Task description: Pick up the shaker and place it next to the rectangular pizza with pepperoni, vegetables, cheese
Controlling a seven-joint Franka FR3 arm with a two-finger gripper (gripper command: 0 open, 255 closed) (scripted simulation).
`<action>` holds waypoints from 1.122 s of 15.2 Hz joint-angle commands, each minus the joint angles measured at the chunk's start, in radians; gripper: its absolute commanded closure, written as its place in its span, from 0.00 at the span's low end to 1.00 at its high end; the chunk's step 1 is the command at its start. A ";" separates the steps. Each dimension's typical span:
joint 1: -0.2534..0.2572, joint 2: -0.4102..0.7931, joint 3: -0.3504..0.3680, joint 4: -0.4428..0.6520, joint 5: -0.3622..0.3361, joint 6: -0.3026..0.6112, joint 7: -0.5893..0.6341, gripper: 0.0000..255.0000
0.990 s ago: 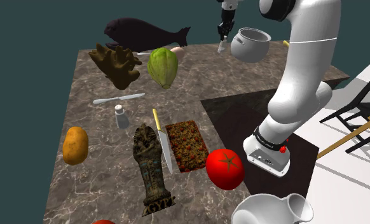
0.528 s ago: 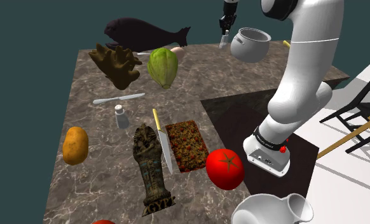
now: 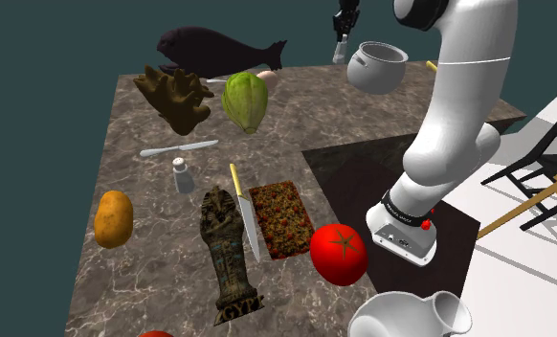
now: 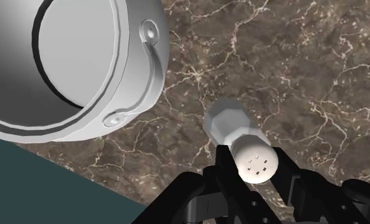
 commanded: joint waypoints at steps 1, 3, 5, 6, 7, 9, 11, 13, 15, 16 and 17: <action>-0.004 0.003 -0.001 0.032 0.001 -0.029 -0.002 1.00; -0.007 0.007 -0.001 0.066 0.002 -0.059 -0.004 1.00; -0.011 0.013 -0.001 0.102 0.004 -0.089 -0.006 1.00; -0.014 0.016 -0.001 0.120 0.005 -0.104 -0.007 1.00; -0.016 0.020 -0.001 0.140 0.006 -0.120 -0.008 1.00; -0.022 0.029 -0.002 0.182 0.009 -0.152 -0.010 1.00; 0.004 -0.026 -0.003 0.101 -0.008 -0.126 0.004 1.00; 0.050 -0.127 -0.004 -0.044 -0.041 -0.080 0.037 1.00; 0.088 -0.219 0.001 -0.167 -0.073 -0.047 0.075 1.00; 0.104 -0.262 0.006 -0.223 -0.088 -0.033 0.095 1.00; 0.119 -0.304 0.010 -0.275 -0.103 -0.022 0.115 1.00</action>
